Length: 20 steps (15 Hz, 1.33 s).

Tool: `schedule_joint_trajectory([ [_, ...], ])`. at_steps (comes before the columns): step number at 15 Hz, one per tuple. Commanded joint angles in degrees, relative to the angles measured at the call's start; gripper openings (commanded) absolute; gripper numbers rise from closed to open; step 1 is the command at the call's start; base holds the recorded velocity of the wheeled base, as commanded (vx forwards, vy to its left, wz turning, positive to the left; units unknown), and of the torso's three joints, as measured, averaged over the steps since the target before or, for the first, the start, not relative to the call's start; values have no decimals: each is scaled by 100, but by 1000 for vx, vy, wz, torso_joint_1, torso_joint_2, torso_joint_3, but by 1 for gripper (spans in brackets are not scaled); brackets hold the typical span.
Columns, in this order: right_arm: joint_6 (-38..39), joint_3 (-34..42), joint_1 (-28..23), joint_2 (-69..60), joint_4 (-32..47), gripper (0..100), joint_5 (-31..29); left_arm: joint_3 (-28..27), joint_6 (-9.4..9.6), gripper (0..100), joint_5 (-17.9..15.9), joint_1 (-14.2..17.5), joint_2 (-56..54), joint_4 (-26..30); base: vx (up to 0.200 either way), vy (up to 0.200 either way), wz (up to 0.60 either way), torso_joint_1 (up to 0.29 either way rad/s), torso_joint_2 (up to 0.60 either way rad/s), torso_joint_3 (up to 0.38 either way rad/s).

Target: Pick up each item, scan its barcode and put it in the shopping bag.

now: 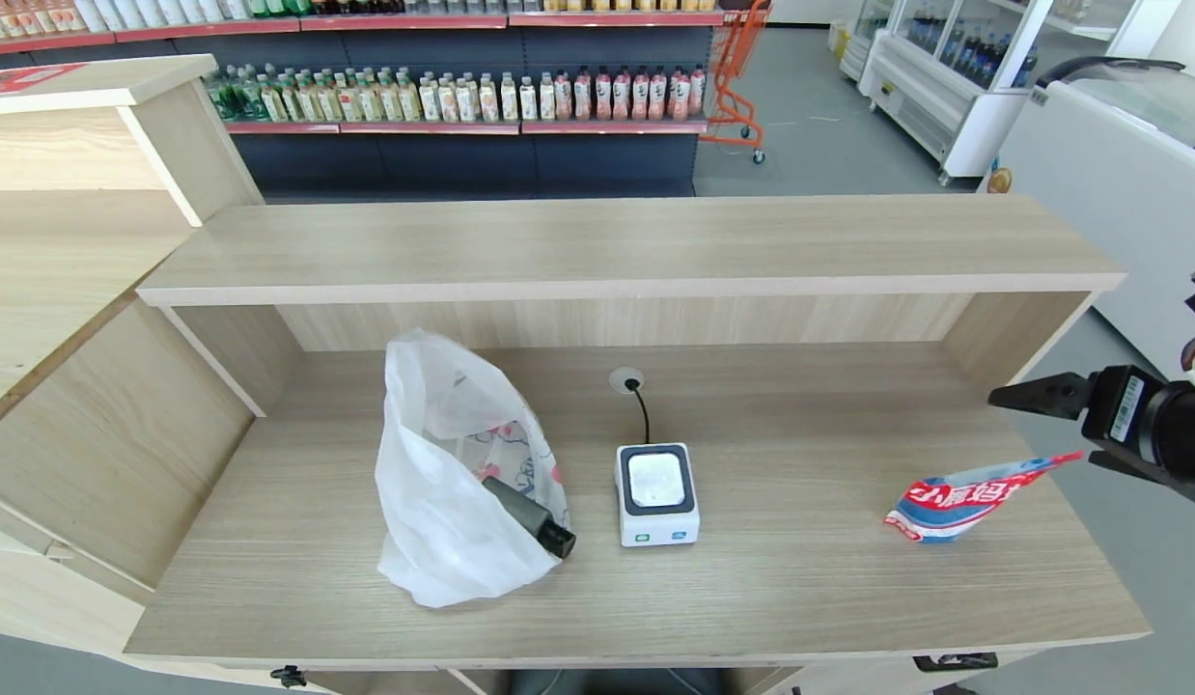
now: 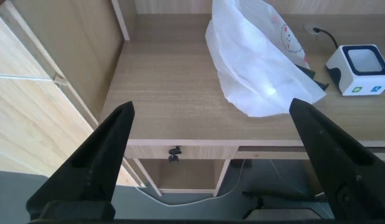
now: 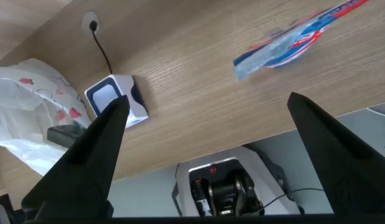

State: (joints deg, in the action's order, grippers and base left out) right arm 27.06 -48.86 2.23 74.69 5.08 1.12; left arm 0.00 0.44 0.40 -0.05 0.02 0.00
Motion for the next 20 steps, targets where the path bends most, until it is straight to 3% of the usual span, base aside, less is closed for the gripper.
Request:
schedule_joint_trajectory([
  [1,80,-18,-3,45,54,100,-7,0,0,100,4,-4,-2,0,0,-200,0,-2,7,2],
  [12,1715,-467,67,968,617,100,-279,0,-9,100,4,-4,-2,0,0,-182,0,2,3,3],
  [20,3481,-1679,1333,2665,810,100,-894,0,-9,100,4,5,-2,0,0,0,0,0,0,0],
])
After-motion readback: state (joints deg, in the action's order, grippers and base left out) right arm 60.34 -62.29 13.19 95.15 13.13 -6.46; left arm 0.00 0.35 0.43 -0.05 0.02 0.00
